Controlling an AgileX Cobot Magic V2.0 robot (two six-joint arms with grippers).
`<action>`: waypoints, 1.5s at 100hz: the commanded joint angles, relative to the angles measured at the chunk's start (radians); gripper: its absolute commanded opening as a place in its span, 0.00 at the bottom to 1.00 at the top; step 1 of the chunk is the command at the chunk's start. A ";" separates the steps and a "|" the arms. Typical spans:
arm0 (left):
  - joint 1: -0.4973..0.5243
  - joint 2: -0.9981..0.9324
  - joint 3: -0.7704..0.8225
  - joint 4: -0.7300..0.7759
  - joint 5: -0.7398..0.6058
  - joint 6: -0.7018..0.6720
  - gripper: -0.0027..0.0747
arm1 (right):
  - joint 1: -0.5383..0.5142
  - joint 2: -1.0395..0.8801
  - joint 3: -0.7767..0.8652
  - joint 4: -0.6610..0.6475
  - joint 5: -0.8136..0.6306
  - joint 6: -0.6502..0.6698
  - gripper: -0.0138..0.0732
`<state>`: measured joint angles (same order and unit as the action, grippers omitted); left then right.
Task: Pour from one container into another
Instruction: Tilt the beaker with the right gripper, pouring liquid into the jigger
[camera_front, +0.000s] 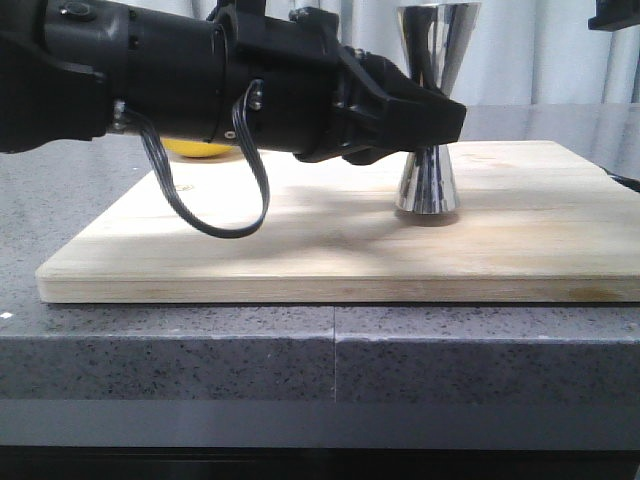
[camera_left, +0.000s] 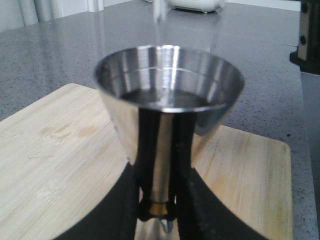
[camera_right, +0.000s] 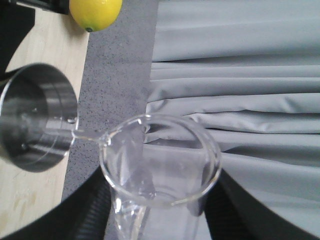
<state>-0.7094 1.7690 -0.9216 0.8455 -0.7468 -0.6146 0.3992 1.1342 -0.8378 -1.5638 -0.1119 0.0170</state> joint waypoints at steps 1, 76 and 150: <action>0.004 -0.055 -0.029 -0.038 -0.075 -0.009 0.01 | 0.001 -0.029 -0.037 -0.010 0.003 -0.002 0.45; 0.004 -0.055 -0.029 -0.038 -0.075 -0.009 0.01 | 0.001 -0.029 -0.037 -0.048 0.015 -0.002 0.45; 0.004 -0.055 -0.029 -0.038 -0.075 -0.009 0.01 | 0.001 -0.029 -0.037 -0.058 0.017 -0.002 0.45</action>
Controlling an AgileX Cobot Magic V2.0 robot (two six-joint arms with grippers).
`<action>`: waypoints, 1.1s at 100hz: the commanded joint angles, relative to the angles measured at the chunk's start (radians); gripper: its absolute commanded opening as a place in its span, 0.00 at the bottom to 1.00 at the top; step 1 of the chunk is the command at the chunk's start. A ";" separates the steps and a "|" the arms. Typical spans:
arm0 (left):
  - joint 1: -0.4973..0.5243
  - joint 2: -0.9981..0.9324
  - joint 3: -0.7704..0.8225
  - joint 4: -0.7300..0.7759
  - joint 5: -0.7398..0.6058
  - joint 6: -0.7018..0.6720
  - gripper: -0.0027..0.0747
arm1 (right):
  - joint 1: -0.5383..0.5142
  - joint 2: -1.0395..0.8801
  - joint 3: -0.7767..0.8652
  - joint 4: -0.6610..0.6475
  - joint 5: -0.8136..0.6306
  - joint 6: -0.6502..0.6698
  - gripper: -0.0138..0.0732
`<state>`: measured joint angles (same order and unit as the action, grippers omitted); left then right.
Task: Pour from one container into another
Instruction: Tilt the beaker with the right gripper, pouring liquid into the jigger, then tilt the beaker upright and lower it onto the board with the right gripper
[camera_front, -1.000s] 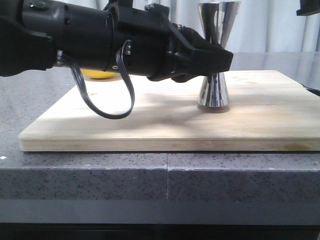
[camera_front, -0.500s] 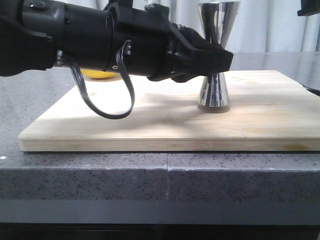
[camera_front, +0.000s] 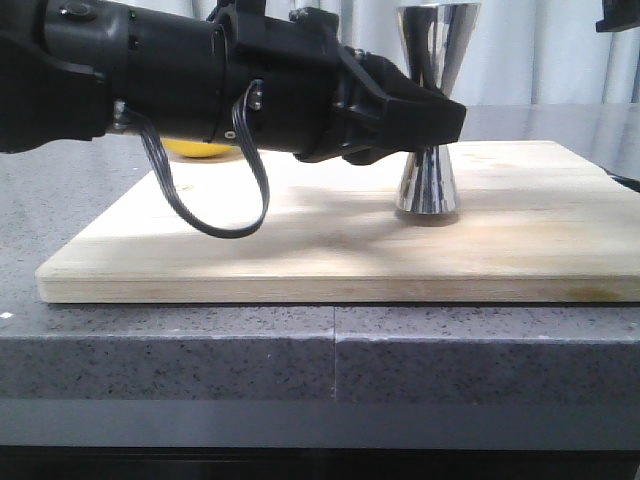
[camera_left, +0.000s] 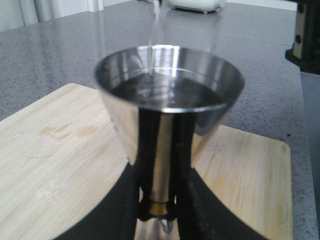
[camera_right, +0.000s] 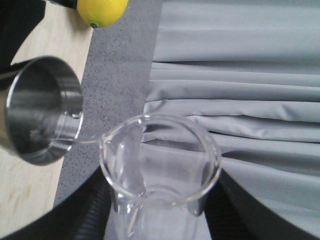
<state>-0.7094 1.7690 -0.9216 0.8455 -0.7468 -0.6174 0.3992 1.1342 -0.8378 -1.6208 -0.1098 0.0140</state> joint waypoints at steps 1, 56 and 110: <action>0.004 -0.055 -0.029 -0.038 -0.075 -0.006 0.01 | 0.001 -0.029 -0.037 -0.001 0.015 0.001 0.45; 0.004 -0.055 -0.029 -0.038 -0.075 -0.006 0.01 | 0.001 -0.029 -0.037 0.011 -0.050 0.279 0.45; 0.004 -0.055 -0.029 -0.038 -0.075 -0.006 0.01 | -0.086 -0.021 -0.037 0.073 -0.016 0.678 0.45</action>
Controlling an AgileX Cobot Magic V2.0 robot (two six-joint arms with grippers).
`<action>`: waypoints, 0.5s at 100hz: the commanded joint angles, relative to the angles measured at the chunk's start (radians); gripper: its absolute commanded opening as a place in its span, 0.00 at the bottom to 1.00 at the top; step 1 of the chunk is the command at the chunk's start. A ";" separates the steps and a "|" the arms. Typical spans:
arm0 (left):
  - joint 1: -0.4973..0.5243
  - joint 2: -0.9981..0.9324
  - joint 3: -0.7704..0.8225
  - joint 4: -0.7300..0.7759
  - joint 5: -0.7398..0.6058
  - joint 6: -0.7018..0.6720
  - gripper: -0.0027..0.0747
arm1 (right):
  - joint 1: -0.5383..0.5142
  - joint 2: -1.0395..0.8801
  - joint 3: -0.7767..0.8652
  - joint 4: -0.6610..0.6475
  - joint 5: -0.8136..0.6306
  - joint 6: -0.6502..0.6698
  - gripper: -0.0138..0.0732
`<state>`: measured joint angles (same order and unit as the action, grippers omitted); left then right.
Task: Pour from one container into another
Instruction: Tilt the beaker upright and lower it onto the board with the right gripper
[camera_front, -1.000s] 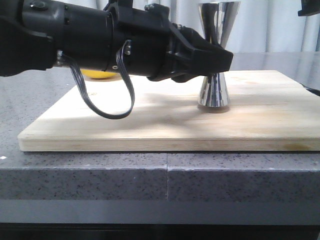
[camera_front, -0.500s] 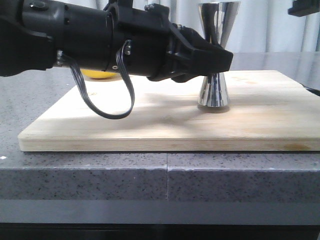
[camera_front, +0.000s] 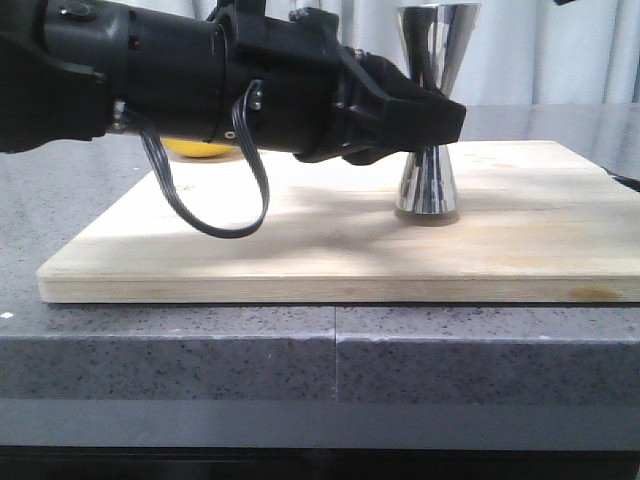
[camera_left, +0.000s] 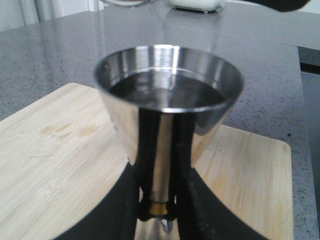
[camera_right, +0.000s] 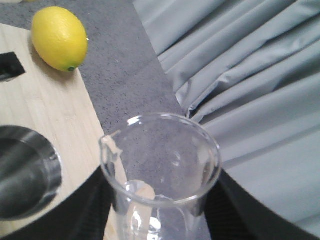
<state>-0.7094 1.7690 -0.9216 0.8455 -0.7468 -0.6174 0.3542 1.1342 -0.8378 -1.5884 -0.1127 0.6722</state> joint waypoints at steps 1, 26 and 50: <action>0.004 -0.055 -0.029 -0.038 -0.075 -0.006 0.01 | -0.049 -0.018 -0.037 0.044 -0.016 0.020 0.45; 0.004 -0.055 -0.029 -0.038 -0.075 -0.006 0.01 | -0.176 0.021 -0.039 0.083 -0.146 0.020 0.45; 0.004 -0.055 -0.029 -0.038 -0.075 -0.006 0.01 | -0.191 0.080 -0.051 0.286 -0.161 0.020 0.45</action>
<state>-0.7094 1.7690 -0.9216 0.8455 -0.7468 -0.6174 0.1690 1.2100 -0.8510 -1.4208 -0.2536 0.6873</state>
